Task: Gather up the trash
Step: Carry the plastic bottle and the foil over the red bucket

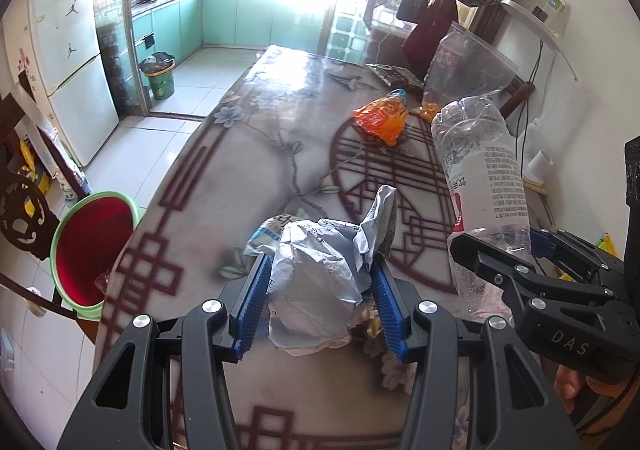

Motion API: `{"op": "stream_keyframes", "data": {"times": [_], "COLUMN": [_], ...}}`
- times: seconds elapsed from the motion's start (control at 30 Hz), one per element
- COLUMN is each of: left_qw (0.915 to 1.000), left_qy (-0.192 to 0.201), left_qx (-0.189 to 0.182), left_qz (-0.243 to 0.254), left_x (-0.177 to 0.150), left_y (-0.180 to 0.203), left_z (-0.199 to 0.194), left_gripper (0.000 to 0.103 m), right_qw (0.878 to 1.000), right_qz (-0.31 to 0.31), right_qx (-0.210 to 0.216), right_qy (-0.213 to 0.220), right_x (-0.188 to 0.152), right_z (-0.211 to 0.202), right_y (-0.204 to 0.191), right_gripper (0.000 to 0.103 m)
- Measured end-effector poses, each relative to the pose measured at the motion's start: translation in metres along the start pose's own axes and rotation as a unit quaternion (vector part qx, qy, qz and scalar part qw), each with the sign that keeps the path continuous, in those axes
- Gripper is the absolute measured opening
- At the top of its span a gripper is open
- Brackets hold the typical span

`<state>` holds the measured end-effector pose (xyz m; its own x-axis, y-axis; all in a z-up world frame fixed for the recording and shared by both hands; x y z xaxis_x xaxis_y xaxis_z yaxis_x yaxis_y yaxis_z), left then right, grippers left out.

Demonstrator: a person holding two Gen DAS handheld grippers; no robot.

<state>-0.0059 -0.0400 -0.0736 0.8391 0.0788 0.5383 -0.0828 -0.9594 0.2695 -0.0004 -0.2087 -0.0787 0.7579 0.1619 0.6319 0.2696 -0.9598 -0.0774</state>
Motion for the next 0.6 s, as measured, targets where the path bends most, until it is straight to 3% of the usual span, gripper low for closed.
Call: {"op": "stream_keyframes", "data": {"times": [0.6], "left_qw": [0.9998], "left_qy": [-0.006], "left_qx": [0.004], "left_qz": [-0.018], "left_x": [0.025], "left_y": [-0.095], "left_z": [-0.005], "left_gripper": [0.048], "right_qw": [1.0], "right_qz": [-0.006], "right_qx": [-0.006], "right_qy": [-0.011], "right_x": [0.027], "right_z": [0.03], "right_y": [-0.078], "right_gripper": [0.057]}}
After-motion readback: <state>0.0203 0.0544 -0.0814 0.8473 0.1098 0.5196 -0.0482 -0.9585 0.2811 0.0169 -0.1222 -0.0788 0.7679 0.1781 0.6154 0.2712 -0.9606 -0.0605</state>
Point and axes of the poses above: each gripper's, at about its wrist camera, not at the fingertips, and z roughly the way its jaws point, y to its right, x to its top, the point moved 3 cm from there along z, roughly the way its jaws point, and after that the axes turned 9 degrees about -z, right-handed, at the moved point
